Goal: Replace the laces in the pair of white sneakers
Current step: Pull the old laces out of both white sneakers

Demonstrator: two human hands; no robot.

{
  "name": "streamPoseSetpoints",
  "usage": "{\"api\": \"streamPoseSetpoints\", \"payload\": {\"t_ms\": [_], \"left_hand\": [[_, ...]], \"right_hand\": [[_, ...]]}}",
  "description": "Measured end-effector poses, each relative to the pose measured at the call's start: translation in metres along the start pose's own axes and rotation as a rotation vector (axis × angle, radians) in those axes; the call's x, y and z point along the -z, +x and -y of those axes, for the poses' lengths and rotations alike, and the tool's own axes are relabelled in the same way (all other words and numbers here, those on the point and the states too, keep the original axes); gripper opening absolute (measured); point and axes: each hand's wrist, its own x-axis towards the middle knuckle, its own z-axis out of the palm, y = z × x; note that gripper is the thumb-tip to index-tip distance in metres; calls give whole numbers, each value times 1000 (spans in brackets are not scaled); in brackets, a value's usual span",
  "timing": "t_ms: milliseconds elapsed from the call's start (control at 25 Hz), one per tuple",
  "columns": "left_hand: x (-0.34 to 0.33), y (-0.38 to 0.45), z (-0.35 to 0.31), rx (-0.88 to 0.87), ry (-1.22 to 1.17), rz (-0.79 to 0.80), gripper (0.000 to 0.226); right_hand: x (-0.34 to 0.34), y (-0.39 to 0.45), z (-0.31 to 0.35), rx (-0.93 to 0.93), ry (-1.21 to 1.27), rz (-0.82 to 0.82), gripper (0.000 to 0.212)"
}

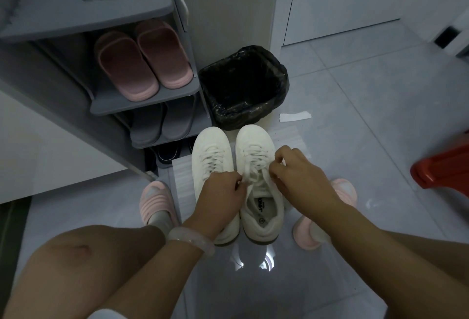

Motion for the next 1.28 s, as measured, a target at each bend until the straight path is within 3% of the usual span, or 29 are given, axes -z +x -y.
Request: {"api": "streamPoseSetpoints", "payload": {"t_ms": [120,200,240,360,440,520,600,760,800,880,960,1040,1280], "left_hand": [[0,-1,-1,11,-5,11,48],[-1,1,1,29,-20,29,46],[-1,1,1,35,-24,35,46],[-1,1,0,27,-41,40,44],[-2,0,-1,8,-64,41,38],[-2,0,0,-4,-51,38,37],[-2,0,1,-9,-5,27,43],[1,0,-1,0,43,24,46],[1,0,-1,-1,44,31,46],[1,0,-2,2,35,36,45],[2,-1,-3,7,22,31,41],[3,-1,-4,5,21,35,34],[3,0,-3,-6,29,27,29]], "right_hand": [[10,7,-9,-319,272,-183,5],[16,6,-18,-470,403,-276,12],[19,5,-18,-435,393,-240,16],[14,-1,-8,-100,174,-24,26],[10,-3,-1,-68,43,123,27],[6,-1,-1,-98,-9,148,25],[3,0,-2,-130,57,42,19],[26,6,-26,-616,425,-378,14],[30,5,-31,-647,429,-406,16],[33,4,-28,-447,318,-293,25],[21,0,-13,-175,178,-55,28],[9,-2,-3,-107,65,124,26],[8,1,-6,-226,86,-41,13]]}}
